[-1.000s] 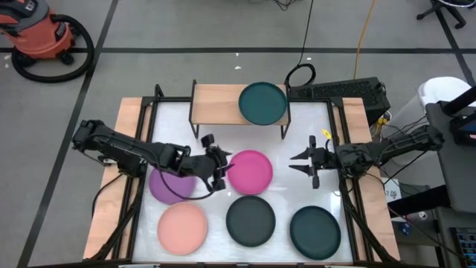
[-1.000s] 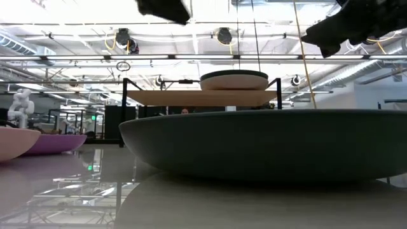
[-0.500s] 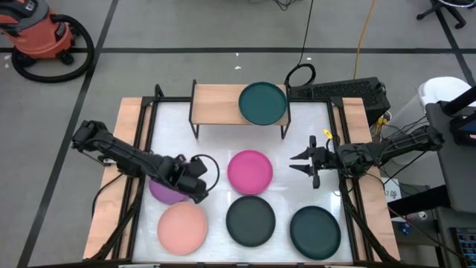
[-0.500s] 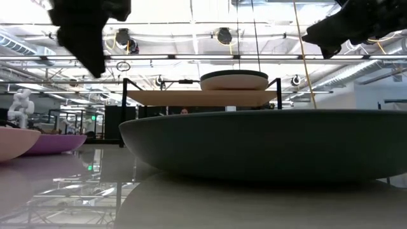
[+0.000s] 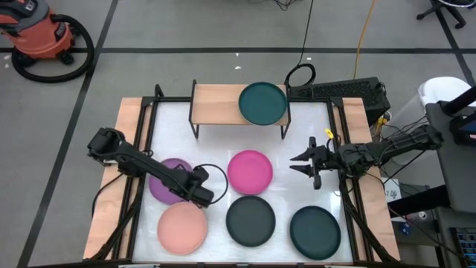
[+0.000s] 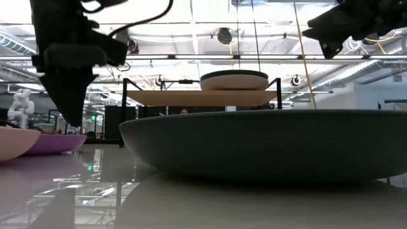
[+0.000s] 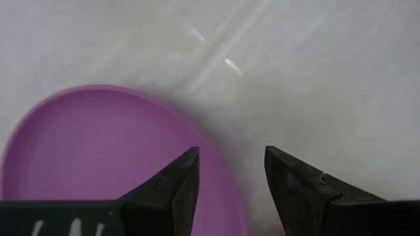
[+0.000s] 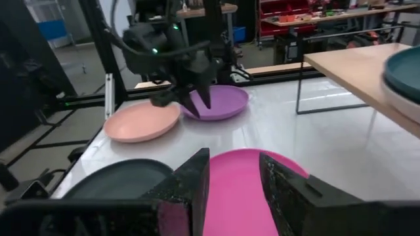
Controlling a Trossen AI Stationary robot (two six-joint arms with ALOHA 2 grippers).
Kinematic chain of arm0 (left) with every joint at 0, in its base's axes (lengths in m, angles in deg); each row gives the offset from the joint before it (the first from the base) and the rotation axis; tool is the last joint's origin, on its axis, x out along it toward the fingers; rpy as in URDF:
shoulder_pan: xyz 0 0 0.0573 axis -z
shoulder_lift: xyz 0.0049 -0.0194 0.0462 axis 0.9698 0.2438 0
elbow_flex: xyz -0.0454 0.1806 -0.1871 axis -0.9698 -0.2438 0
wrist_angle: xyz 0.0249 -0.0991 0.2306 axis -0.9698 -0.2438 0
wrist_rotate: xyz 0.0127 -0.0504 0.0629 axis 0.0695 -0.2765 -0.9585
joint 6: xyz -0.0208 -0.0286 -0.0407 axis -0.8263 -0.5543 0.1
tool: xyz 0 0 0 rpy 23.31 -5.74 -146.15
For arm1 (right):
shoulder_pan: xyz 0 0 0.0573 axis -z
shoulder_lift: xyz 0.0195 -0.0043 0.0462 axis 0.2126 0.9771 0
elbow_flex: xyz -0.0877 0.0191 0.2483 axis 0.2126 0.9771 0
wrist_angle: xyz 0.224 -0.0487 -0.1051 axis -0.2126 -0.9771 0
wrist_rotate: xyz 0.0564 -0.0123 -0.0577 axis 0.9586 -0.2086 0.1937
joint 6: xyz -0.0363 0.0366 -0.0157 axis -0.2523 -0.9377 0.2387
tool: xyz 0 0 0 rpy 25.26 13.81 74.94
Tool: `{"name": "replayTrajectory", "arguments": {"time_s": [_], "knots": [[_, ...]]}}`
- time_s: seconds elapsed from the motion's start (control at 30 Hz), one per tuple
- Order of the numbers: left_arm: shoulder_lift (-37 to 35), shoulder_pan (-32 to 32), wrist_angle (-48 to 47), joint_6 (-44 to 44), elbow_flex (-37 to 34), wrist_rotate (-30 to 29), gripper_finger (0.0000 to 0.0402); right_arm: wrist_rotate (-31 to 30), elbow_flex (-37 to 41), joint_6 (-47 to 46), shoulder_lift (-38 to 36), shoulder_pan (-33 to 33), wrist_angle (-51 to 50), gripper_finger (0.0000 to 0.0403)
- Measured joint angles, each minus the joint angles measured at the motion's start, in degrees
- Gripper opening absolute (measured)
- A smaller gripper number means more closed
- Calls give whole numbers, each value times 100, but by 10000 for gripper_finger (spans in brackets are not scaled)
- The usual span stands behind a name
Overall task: Place and stack plates onto a shelf
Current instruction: Stack the purple plate on top of the dark green plate on the shelf
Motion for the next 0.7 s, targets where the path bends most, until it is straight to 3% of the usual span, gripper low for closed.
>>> {"name": "replayTrajectory", "arguments": {"time_s": [0.7], "knots": [[979, -132, -186, -9, 24, 99, 174, -10, 0, -342, 0, -898, 42, 114]]}}
